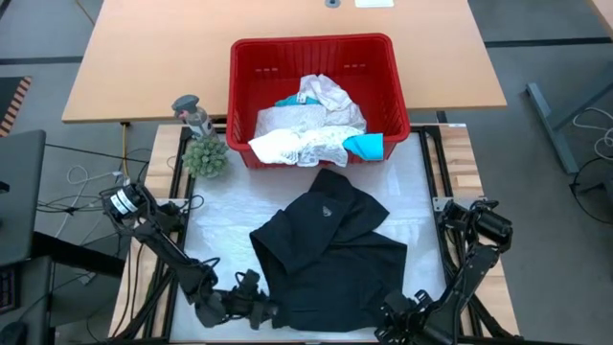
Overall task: Fold Laundry from Bin
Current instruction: Fold the black shorts
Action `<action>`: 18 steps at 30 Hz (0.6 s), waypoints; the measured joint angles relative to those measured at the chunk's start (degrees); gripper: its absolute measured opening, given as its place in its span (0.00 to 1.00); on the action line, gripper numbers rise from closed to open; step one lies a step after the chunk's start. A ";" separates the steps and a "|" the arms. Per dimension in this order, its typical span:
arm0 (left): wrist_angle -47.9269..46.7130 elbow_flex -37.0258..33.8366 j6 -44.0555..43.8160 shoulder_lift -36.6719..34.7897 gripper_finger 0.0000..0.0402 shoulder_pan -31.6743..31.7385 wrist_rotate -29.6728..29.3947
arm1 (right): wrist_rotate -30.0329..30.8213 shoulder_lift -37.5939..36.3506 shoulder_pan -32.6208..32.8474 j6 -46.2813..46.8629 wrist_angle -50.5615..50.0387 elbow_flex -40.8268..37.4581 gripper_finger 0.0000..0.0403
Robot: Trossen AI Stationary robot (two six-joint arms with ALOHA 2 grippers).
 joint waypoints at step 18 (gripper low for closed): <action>-44.65 0.00 -13.44 -16.59 0.48 3.71 22.65 | 3.06 -0.55 0.49 5.67 -2.81 0.00 0.47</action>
